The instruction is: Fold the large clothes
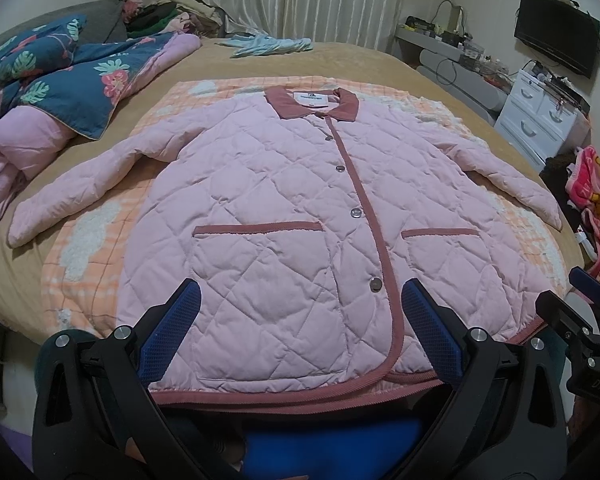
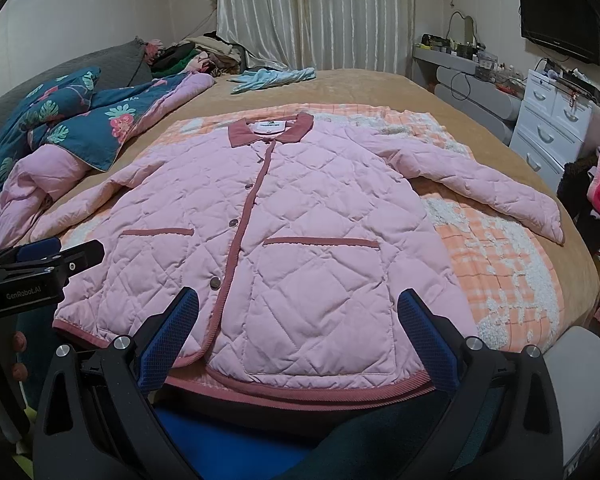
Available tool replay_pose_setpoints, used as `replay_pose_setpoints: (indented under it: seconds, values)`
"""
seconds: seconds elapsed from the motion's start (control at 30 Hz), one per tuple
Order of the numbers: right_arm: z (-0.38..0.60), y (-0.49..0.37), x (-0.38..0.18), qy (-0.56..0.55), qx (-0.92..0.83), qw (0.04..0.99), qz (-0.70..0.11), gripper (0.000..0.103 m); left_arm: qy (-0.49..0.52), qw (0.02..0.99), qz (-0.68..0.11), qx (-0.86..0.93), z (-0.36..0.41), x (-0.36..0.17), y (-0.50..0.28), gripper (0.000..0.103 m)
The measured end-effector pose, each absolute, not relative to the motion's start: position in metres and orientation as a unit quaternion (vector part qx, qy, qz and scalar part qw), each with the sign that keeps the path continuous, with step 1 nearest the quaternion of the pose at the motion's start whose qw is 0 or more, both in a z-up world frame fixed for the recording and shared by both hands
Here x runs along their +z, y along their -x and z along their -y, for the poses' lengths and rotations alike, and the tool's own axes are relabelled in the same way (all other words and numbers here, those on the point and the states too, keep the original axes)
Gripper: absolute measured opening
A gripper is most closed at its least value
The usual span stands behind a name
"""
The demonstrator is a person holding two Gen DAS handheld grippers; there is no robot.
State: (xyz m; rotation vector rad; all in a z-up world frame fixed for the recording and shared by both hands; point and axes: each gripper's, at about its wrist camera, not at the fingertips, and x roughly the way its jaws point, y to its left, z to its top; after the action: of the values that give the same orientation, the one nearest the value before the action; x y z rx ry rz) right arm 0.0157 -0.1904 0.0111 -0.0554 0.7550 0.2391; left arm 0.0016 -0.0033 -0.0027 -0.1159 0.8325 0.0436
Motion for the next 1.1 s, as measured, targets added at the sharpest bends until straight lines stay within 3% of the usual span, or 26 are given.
replay_pose_setpoints:
  seconds: [1.1]
  values:
    - [0.1881, -0.0177, 0.011, 0.03, 0.119, 0.922, -0.368, 0.099, 0.057, 0.913, -0.403, 0.02, 0.0023, -0.0022, -0.0008, 0.094]
